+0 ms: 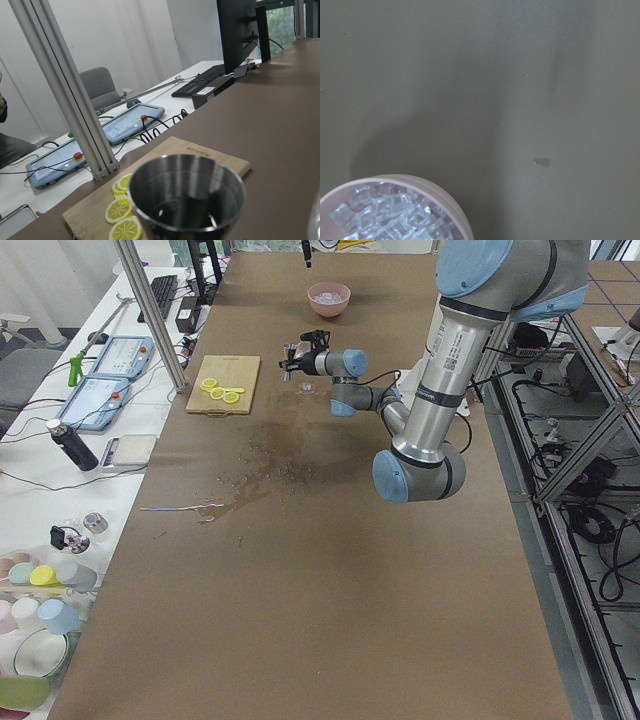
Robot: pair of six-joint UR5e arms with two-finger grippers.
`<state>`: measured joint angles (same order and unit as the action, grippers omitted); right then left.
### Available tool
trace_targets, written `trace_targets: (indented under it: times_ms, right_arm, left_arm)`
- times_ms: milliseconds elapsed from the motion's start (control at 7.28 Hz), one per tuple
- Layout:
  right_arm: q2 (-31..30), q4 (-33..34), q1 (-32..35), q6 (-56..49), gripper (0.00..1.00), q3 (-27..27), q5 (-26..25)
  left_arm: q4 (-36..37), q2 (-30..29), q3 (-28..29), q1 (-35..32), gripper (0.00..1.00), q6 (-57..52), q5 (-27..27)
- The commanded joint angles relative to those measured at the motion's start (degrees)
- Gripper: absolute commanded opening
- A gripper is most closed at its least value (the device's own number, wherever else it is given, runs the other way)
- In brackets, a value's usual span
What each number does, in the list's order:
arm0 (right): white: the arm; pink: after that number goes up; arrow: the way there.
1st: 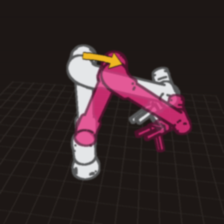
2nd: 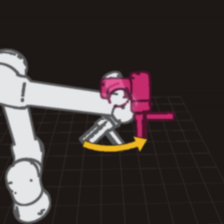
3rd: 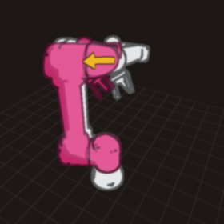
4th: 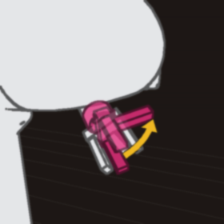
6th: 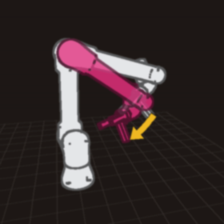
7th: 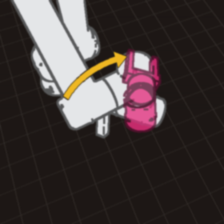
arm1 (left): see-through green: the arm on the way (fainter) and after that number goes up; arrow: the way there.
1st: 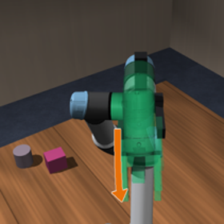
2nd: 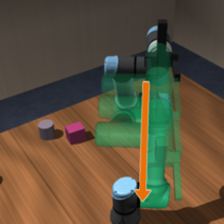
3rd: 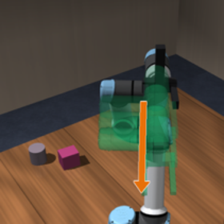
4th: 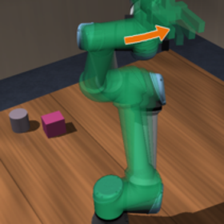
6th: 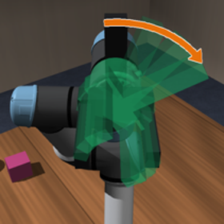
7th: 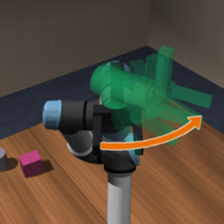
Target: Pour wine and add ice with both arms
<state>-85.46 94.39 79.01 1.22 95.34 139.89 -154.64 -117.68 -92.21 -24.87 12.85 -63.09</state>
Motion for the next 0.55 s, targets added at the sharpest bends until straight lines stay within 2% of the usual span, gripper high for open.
trace_targets:
  times_ms: [0, 412]
  right_arm:
    - [0.1, 0.0, 0.0, 0.0, 1.00, -0.2, 0.0]
    - [0.1, 0.0, 0.0, 0.0, 1.00, 0.0, 0.4]
  left_arm:
    - [1.9, -1.7, 0.0, 2.2, 0.00, -6.1, 4.1]
    - [5.4, -3.8, 0.4, 5.7, 0.00, -16.2, 10.5]
